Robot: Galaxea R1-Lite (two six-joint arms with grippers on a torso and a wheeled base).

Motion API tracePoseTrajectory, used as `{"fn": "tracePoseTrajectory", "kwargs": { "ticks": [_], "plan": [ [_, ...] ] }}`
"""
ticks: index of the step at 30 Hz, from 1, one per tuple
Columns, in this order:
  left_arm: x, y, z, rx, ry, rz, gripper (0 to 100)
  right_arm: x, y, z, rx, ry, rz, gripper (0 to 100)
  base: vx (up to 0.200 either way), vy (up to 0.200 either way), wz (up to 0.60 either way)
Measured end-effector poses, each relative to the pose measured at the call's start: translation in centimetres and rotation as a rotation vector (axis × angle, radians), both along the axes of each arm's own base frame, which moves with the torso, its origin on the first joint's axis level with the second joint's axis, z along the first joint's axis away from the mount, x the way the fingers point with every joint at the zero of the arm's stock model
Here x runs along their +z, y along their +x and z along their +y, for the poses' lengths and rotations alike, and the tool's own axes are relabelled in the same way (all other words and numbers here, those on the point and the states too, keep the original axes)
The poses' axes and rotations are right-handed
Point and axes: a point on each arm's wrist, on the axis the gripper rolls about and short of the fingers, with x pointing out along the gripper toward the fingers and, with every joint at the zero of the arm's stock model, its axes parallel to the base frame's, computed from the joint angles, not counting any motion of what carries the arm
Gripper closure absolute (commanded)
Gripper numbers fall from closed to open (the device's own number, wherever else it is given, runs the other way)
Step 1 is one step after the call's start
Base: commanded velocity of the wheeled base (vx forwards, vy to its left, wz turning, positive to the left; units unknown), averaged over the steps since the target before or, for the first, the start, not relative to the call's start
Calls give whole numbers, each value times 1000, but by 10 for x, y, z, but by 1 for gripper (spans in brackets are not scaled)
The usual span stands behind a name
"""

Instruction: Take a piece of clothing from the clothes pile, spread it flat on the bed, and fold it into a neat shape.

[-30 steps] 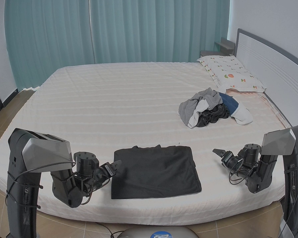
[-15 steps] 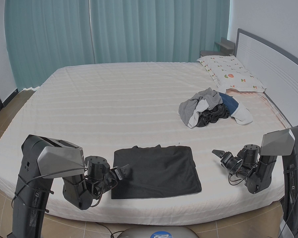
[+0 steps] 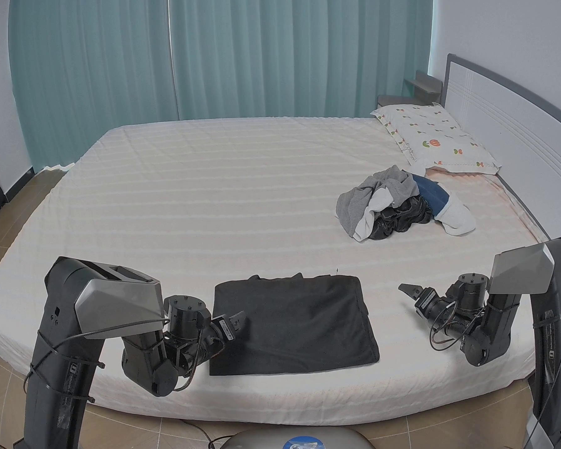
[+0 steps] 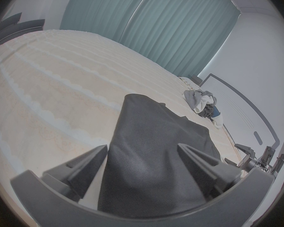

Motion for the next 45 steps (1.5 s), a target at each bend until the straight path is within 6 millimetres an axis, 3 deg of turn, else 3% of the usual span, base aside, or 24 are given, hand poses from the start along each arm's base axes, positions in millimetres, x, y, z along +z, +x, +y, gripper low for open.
{"fn": "tracePoseTrajectory", "kwargs": {
  "ticks": [26, 45],
  "plan": [
    [5, -2, 1, 79, 17, -9, 100, -1, 0, 0, 1, -2, 3, 0, 0, 0, 0],
    [9, -1, 9, 102, 12, -9, 100, -1, 0, 0, 1, -2, 1, 0, 0, 200, 0]
  ]
}}
